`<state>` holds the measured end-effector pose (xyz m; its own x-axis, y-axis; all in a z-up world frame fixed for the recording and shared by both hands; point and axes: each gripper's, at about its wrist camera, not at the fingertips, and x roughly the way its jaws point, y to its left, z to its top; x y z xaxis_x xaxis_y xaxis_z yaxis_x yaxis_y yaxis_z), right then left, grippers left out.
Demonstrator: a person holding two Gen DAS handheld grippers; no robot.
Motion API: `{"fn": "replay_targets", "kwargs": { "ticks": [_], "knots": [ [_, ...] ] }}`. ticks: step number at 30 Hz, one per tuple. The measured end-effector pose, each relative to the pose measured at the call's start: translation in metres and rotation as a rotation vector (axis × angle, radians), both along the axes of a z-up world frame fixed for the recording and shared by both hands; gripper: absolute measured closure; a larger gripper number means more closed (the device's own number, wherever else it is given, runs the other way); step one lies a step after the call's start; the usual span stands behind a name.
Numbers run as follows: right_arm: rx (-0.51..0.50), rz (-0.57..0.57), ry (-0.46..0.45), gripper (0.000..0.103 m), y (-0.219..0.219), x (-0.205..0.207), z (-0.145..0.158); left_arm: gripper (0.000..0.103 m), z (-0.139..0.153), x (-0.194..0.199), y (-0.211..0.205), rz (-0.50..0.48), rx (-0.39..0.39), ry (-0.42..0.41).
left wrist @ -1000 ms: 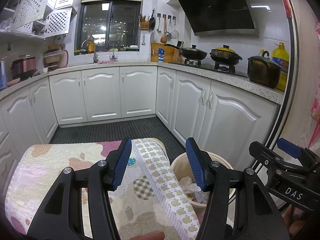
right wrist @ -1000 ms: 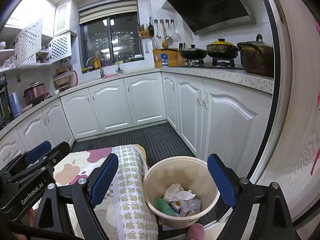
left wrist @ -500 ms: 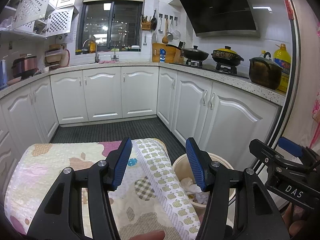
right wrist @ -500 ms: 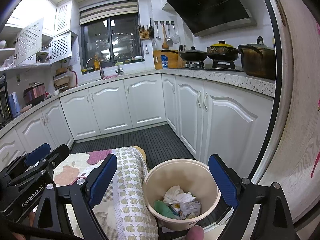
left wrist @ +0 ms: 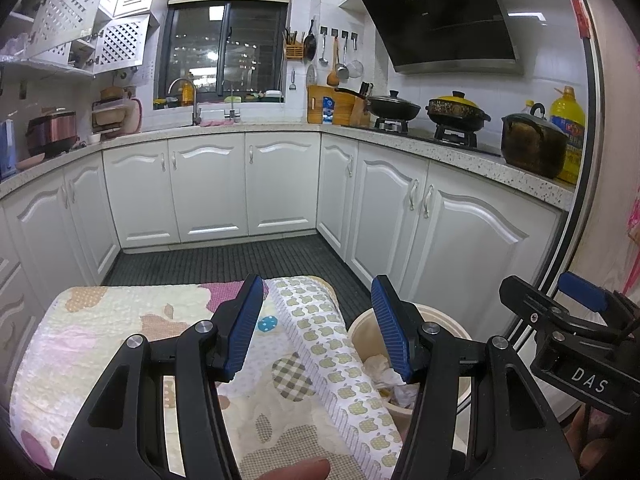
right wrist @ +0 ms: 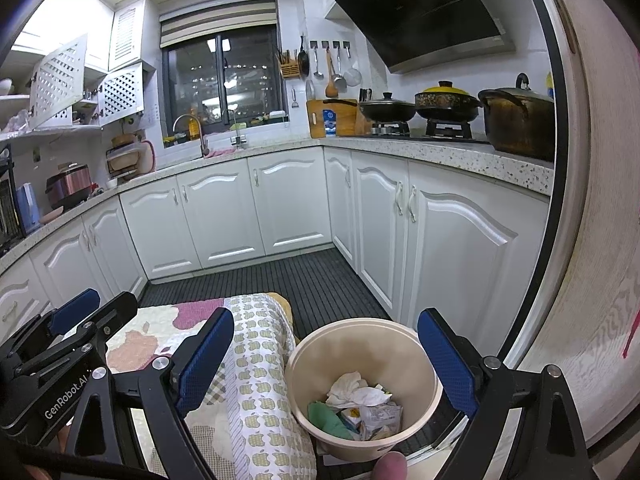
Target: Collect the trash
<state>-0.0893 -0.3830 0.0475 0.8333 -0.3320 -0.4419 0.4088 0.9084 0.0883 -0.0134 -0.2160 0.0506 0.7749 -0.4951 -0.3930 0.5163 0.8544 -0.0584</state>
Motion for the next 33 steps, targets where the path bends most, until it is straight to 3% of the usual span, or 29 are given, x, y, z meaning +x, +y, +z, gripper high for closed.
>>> {"fn": "replay_targets", "kwargs": {
  "ticks": [33],
  "knots": [
    [0.015,0.007,0.017,0.011,-0.0016,0.0069,-0.005,0.048,-0.0009,-0.0035,-0.0076,-0.001,0.039,-0.03]
  ]
}}
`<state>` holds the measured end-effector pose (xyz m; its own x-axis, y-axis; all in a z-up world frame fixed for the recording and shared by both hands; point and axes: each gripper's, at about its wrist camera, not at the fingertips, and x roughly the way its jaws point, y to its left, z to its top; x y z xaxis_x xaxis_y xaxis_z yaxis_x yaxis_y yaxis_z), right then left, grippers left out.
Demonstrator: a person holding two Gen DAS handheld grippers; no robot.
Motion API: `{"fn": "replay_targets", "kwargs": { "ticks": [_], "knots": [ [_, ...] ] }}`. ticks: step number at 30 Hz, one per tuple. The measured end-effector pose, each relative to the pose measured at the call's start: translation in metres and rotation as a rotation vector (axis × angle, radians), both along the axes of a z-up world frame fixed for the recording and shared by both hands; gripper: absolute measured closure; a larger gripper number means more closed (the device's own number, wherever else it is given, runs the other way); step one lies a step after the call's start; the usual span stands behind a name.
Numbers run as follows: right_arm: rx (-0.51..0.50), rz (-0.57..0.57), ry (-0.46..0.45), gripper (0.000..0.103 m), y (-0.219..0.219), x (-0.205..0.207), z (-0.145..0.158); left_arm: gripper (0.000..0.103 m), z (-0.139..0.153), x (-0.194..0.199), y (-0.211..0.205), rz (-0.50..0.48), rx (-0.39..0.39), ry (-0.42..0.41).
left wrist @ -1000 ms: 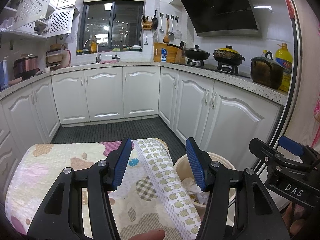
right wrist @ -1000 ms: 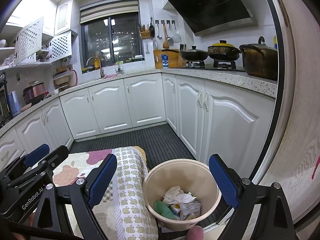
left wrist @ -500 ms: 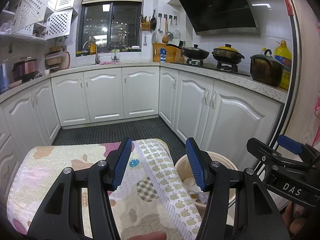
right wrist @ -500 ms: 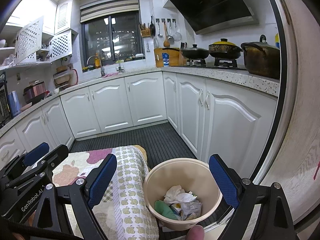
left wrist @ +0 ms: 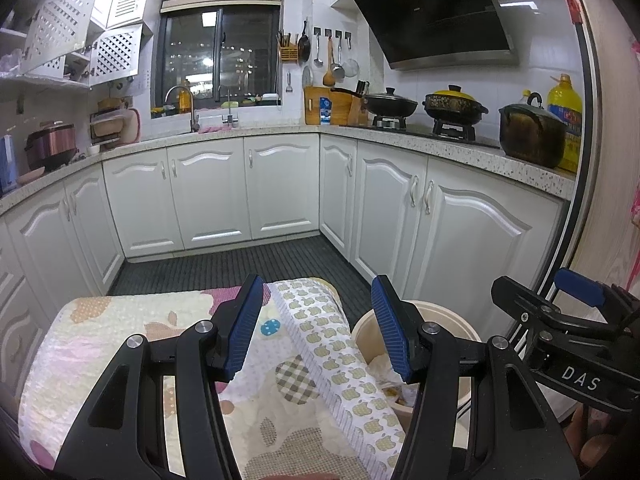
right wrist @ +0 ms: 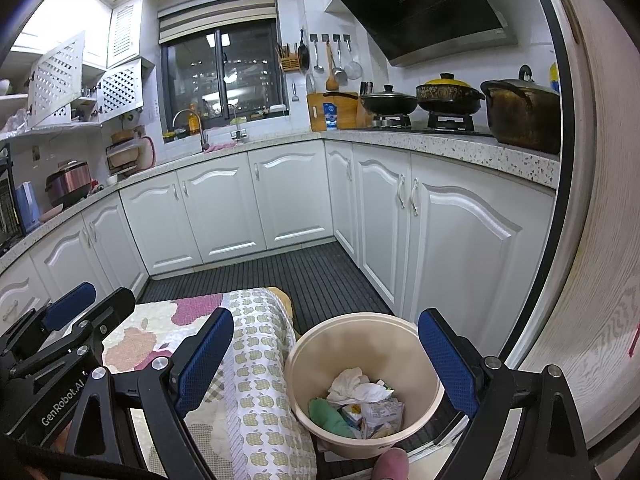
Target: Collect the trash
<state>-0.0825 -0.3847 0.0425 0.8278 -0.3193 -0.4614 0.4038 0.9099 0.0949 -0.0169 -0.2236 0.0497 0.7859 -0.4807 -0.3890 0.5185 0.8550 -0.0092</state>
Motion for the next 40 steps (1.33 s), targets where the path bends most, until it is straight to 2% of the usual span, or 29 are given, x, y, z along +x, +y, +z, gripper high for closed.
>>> {"fn": "replay_targets", "kwargs": {
  "ticks": [23,40],
  "knots": [
    [0.014,-0.008,0.018,0.011,-0.008,-0.002,-0.01,0.048,-0.005,0.002,-0.008,0.005,0.02,0.01],
    [0.028,-0.013,0.058,0.011,-0.015,0.008,-0.02,0.048,-0.021,0.014,-0.008,-0.019,0.04,0.048]
  ]
}}
